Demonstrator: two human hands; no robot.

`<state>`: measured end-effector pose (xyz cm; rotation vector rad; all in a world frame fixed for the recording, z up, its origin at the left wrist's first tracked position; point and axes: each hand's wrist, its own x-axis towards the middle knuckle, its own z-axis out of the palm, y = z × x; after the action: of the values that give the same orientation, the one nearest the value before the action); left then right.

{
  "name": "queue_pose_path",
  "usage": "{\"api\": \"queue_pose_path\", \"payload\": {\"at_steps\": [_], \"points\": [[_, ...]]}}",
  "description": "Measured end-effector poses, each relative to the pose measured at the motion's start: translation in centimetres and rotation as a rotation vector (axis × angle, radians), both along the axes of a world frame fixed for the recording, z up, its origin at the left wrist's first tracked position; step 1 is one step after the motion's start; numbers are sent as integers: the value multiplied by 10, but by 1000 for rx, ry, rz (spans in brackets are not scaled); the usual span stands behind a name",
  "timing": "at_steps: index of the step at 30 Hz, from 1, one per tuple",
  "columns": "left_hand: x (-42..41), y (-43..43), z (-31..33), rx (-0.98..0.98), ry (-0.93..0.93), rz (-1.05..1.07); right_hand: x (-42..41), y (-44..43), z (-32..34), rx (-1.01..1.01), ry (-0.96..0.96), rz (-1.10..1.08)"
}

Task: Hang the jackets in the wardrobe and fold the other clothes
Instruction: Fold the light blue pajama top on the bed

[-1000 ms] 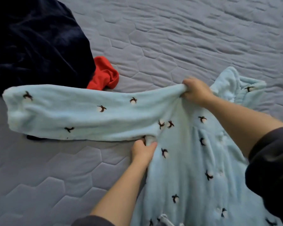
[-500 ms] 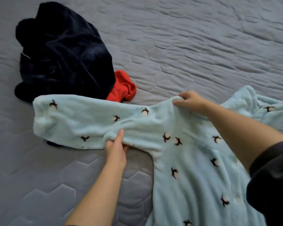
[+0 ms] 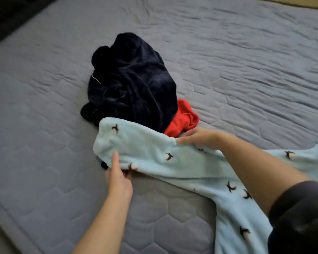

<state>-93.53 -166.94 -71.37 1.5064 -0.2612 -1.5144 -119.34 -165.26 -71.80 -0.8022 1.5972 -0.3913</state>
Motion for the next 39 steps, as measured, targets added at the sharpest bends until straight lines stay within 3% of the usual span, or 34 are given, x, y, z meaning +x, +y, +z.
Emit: {"api": "queue_pose_path", "payload": {"at_steps": [3, 5, 9, 14, 18, 20, 23, 26, 29, 34, 39], "points": [[10, -29, 14, -21, -66, -84, 22, -22, 11, -59, -73, -63], [17, -53, 24, -60, -182, -53, 31, -36, 16, -140, 79, -16], [38, -101, 43, -208, -400, -66, 33, -61, 26, -433, 196, -289], [44, -103, 34, -86, -557, -331, 29, -34, 12, -358, 434, -230], [52, -54, 13, -118, -707, -374, 20, 44, 4, -366, 792, -170], [59, -19, 1, -37, -730, -435, 18, 102, 4, -301, 885, -146], [68, 34, -1, 107, -768, -659, 26, 205, 12, -74, 889, -141], [74, 84, 26, 97, -834, -998, 49, 304, 39, 157, 841, -187], [77, 136, 57, 56, -737, -1344, 101, 376, 58, 287, 744, -201], [93, 218, 45, -73, -836, -1816, 182, 401, 37, 357, 538, -241], [122, 309, 19, -60, -1016, -2092, 211, 415, 19, 254, 565, -320]]}}
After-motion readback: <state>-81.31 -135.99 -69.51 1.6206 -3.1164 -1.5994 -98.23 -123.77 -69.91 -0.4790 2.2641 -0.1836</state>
